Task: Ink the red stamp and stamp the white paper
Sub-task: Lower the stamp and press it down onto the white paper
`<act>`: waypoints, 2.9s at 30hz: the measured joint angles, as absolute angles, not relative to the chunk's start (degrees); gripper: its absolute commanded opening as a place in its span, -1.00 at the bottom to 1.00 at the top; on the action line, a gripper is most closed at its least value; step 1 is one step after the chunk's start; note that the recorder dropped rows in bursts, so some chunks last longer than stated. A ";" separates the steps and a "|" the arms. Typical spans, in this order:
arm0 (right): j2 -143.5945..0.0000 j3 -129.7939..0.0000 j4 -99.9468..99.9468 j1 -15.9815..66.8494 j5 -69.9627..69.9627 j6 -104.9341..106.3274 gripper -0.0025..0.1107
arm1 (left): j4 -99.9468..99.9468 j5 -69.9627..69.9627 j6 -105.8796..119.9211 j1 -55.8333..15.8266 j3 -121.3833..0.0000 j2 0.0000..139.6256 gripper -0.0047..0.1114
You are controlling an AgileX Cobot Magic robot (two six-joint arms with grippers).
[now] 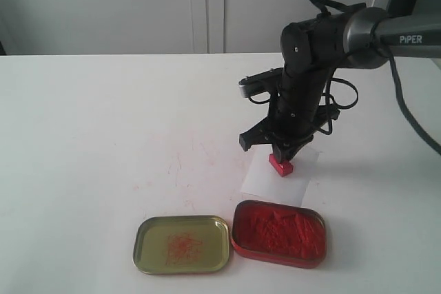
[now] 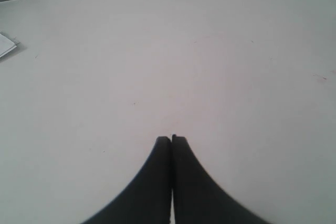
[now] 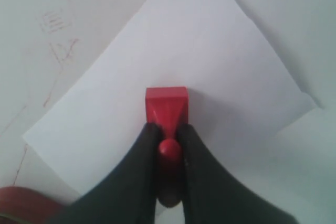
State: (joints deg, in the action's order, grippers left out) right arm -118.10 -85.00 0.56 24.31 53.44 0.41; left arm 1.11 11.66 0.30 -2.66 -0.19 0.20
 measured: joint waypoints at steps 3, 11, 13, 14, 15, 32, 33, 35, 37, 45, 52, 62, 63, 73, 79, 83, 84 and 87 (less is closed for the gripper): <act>-118.10 -84.87 0.56 24.31 52.07 0.00 -0.96 | 1.11 11.66 0.30 -2.66 -0.19 0.20 -0.92; -119.41 -84.87 0.56 24.31 51.32 0.00 -0.96 | 1.11 11.66 0.30 -2.66 -0.19 0.20 -0.92; -120.13 -85.08 0.44 24.31 51.22 0.00 -0.96 | 1.11 11.66 0.30 -2.66 -0.19 0.20 -0.92; -120.39 -85.22 0.44 24.31 51.36 0.00 -0.96 | 1.11 11.66 0.30 -2.66 -0.19 0.20 -0.92; -120.77 -85.46 0.44 24.31 51.84 0.00 -0.96 | 1.11 11.66 0.30 -2.66 -0.19 0.20 -0.92; -123.79 -87.38 0.00 24.31 54.41 0.00 -0.96 | 1.11 11.66 0.30 -2.66 -0.19 0.20 -0.92; -123.79 -87.38 0.00 24.31 54.41 0.00 -0.96 | 1.11 11.66 0.30 -2.66 -0.19 0.20 -0.92; -123.79 -87.38 0.00 24.31 54.41 0.00 -0.96 | 1.11 11.66 0.30 -2.66 -0.19 0.20 -0.92; -123.79 -87.38 0.00 24.31 54.41 0.00 -0.96 | 1.11 11.66 0.30 -2.66 -0.19 0.20 -0.92; -123.83 -87.38 0.33 24.31 54.41 0.00 -0.96 | 1.11 11.66 0.30 -2.66 -0.19 0.20 -0.92; -123.83 -87.38 0.33 24.31 54.41 0.00 -0.96 | 1.11 11.66 0.30 -2.66 -0.19 0.20 -0.92; -123.83 -87.38 0.44 24.31 54.41 0.00 -0.96 | 1.11 11.66 0.30 -2.66 -0.19 0.20 -0.92; -123.83 -87.38 0.44 24.31 54.41 0.00 -0.96 | 1.11 11.66 0.30 -2.66 -0.19 0.20 -0.92; -123.83 -87.38 0.44 24.31 54.41 0.00 -0.96 | 1.11 11.66 0.30 -2.66 -0.19 0.20 -0.92; -123.36 -87.17 0.44 24.31 53.77 0.00 -0.96 | 1.11 11.66 0.30 -2.66 -0.19 0.20 -0.92; -122.64 -86.54 0.44 24.31 52.93 0.00 -0.96 | 1.11 11.66 0.30 -2.66 -0.19 0.20 -0.92; -122.36 -86.30 0.44 24.31 52.63 0.00 -0.96 | 1.11 11.66 0.30 -2.66 -0.19 0.20 -0.92; -121.61 -86.08 0.44 24.31 51.74 -0.33 -0.96 | 1.11 11.66 0.30 -2.66 -0.19 0.20 -0.92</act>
State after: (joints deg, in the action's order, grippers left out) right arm -121.61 -86.08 0.44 24.31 51.74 -0.33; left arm 1.11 11.66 0.30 -2.66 -0.19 0.20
